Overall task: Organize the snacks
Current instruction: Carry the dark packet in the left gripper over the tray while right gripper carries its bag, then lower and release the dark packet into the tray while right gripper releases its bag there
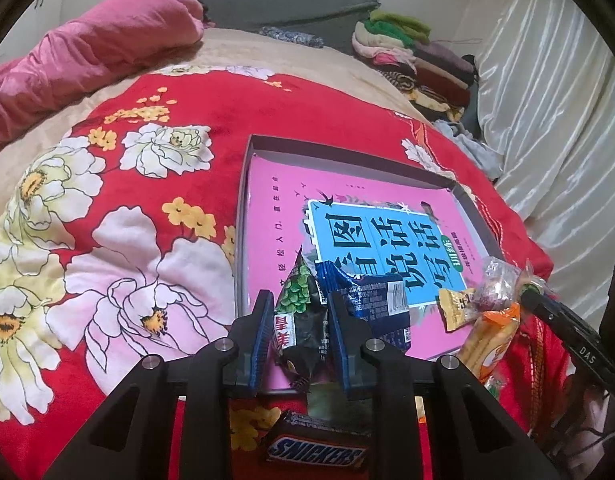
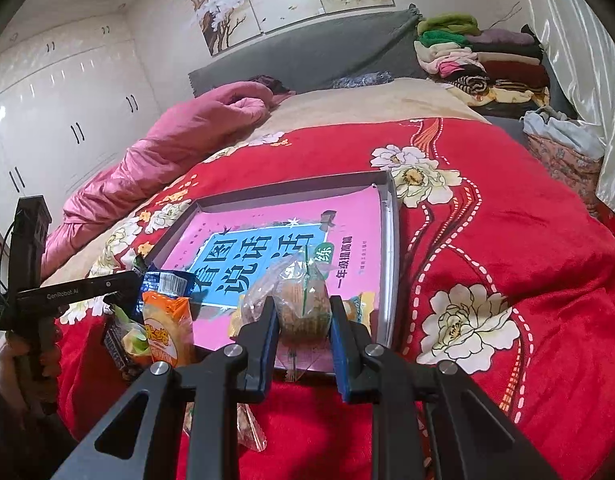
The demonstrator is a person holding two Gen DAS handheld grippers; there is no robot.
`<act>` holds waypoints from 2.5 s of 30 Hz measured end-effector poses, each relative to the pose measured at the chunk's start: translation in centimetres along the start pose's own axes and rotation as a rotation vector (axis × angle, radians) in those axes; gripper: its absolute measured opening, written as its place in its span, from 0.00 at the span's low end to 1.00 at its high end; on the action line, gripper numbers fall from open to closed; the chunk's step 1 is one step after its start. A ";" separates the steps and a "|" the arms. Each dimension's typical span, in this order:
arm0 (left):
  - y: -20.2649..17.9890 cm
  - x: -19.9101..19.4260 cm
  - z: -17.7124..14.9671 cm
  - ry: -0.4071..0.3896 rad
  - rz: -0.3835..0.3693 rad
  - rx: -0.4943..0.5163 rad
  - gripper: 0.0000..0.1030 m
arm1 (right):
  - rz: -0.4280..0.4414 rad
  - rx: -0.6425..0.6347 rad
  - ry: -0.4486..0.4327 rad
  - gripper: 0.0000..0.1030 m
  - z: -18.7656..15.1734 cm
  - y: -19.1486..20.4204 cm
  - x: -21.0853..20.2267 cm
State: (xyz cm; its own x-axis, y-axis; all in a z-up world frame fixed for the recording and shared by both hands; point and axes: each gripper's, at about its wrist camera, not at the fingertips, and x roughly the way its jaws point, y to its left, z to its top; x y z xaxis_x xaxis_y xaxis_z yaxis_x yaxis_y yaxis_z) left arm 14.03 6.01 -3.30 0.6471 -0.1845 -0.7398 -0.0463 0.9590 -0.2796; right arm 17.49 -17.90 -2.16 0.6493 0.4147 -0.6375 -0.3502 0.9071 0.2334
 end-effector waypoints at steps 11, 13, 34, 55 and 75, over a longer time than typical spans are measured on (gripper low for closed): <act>-0.1 0.4 0.0 0.006 -0.014 0.004 0.27 | 0.066 -0.022 0.018 0.24 0.0 0.8 0.7; -0.2 0.4 0.0 0.005 -0.011 0.008 0.27 | 0.070 -0.027 0.028 0.24 -0.1 0.9 1.0; -0.5 0.7 -0.3 0.022 -0.028 0.014 0.27 | -0.005 0.048 0.042 0.25 -0.4 -1.2 1.3; 1.3 0.4 0.4 -0.007 -0.011 -0.038 0.27 | -0.041 0.054 0.002 0.39 -0.1 -1.7 0.3; 1.7 -0.8 1.5 -0.040 -0.045 -0.058 0.42 | -0.021 0.031 -0.031 0.49 0.3 -1.0 -0.6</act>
State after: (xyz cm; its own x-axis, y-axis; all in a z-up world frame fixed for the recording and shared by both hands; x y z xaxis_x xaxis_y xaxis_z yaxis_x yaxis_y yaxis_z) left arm 14.62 8.09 -2.28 0.6797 -0.2174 -0.7005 -0.0595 0.9356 -0.3481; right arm 17.67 -19.02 -1.84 0.6773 0.3971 -0.6194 -0.3151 0.9173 0.2435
